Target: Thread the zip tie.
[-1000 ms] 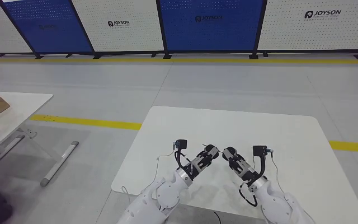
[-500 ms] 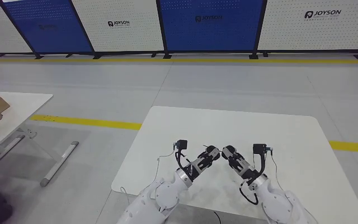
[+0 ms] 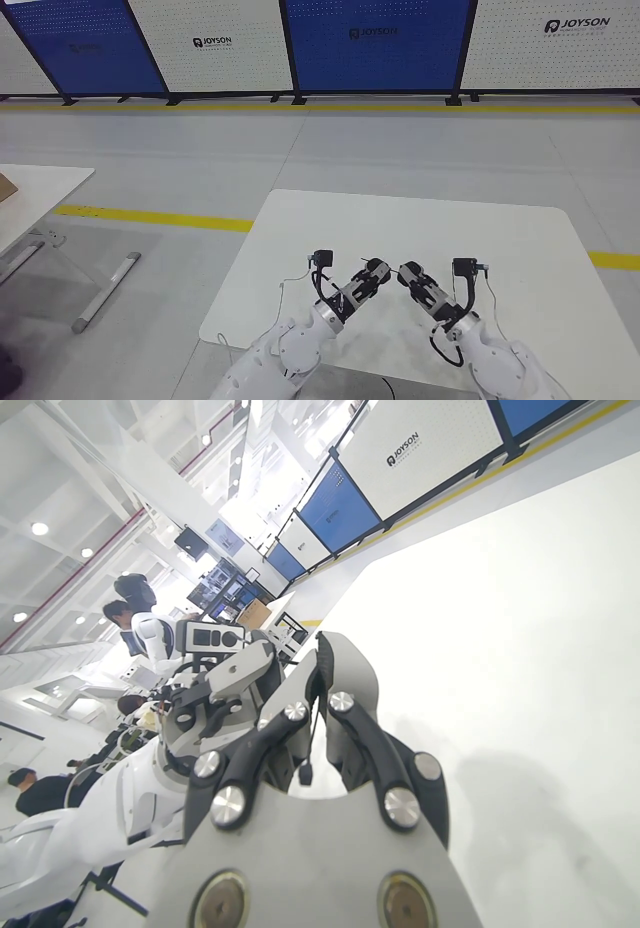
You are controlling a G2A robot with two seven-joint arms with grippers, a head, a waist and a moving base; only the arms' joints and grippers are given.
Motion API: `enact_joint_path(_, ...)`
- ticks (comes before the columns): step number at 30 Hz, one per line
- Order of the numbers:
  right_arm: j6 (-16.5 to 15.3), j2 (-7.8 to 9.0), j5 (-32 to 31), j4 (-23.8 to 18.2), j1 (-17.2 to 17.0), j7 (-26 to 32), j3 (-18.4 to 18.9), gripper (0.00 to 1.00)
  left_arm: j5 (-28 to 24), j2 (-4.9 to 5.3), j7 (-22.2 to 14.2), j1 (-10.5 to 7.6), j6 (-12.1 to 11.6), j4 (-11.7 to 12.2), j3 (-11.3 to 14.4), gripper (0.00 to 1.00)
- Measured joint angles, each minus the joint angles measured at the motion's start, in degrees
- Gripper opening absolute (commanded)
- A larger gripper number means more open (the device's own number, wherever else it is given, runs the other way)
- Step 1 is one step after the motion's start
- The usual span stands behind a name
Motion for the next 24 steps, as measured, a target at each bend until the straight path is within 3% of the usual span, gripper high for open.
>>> enact_joint_path(11,0.00,0.76,-0.47,0.11,0.74,-1.06,-1.20,0.00,-2.80,0.34,-2.68,0.38,0.00,-1.51,-0.30,0.00)
enact_joint_path(15,0.00,1.08,0.26,-0.21,0.67,-0.95,-1.51,0.00,-2.99,0.42,-2.52,0.20,0.00,-1.08,-0.64,0.00)
enact_joint_path(17,0.00,1.28,0.68,-0.40,0.54,-0.76,-1.44,0.14,-2.93,0.45,-2.46,0.16,0.00,-0.91,-0.67,0.00)
enact_joint_path(19,0.00,1.46,0.89,-0.53,0.46,-0.60,-1.40,0.18,-2.73,0.46,-2.35,0.12,0.00,-0.80,-0.67,0.00)
enact_joint_path(24,0.00,1.87,1.10,-1.03,0.20,-0.55,-1.59,0.17,-1.86,0.45,-1.99,-0.06,0.18,-0.52,-0.44,0.00)
